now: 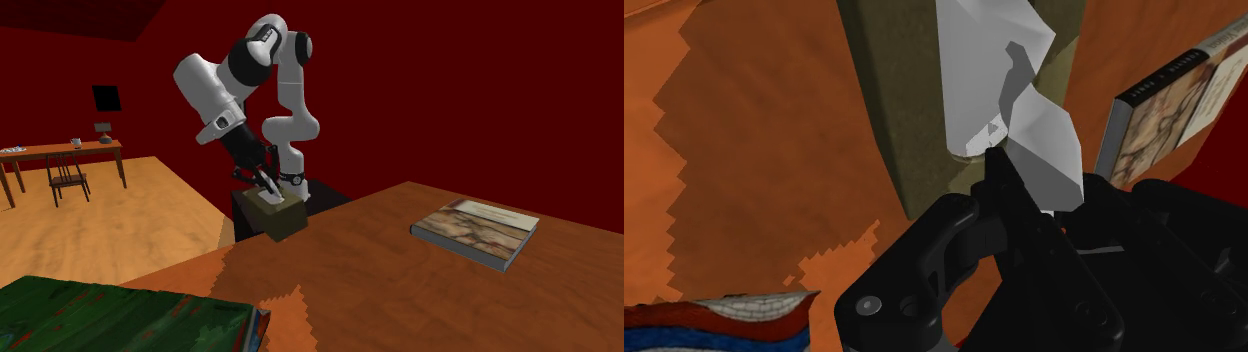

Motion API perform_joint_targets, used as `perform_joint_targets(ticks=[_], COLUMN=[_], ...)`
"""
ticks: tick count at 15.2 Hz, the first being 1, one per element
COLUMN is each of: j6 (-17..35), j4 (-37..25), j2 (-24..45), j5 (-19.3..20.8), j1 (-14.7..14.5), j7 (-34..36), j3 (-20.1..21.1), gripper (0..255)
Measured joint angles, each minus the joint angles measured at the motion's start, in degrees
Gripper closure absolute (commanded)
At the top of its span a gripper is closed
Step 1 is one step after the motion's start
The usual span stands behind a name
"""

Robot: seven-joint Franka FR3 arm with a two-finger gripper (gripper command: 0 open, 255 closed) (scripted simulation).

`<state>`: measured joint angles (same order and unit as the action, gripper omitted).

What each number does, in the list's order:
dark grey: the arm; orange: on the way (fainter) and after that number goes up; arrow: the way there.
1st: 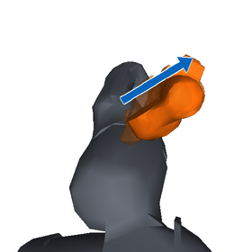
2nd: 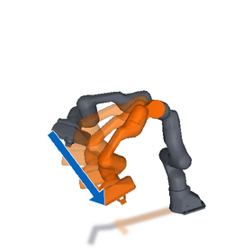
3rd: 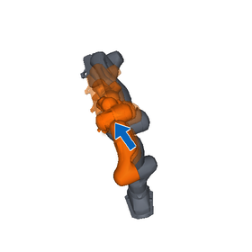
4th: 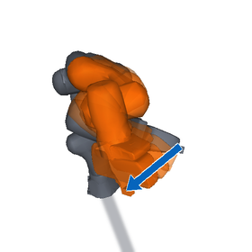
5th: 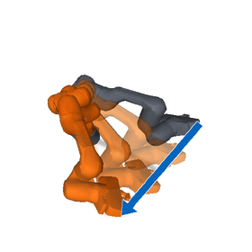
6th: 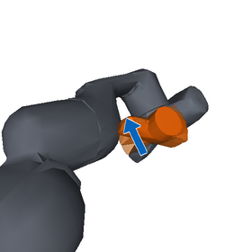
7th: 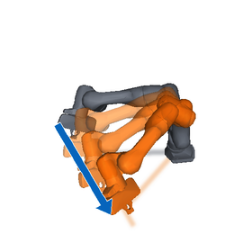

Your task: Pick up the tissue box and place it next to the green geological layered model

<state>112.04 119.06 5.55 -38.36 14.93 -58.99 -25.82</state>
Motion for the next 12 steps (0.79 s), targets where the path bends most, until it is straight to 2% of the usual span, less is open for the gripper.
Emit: perform_joint_targets(ticks=[9, 10, 12], j6=[1.64, 1.64, 1.65], j4=[0.99, 1.0, 1.0], j2=[1.36, 1.36, 1.36], j5=[-1.23, -1.23, -1.24], j1=[0.02, 0.02, 0.02], j7=[-1.65, -1.65, -1.66], j3=[0.19, 0.19, 0.19], gripper=[255, 0, 0])
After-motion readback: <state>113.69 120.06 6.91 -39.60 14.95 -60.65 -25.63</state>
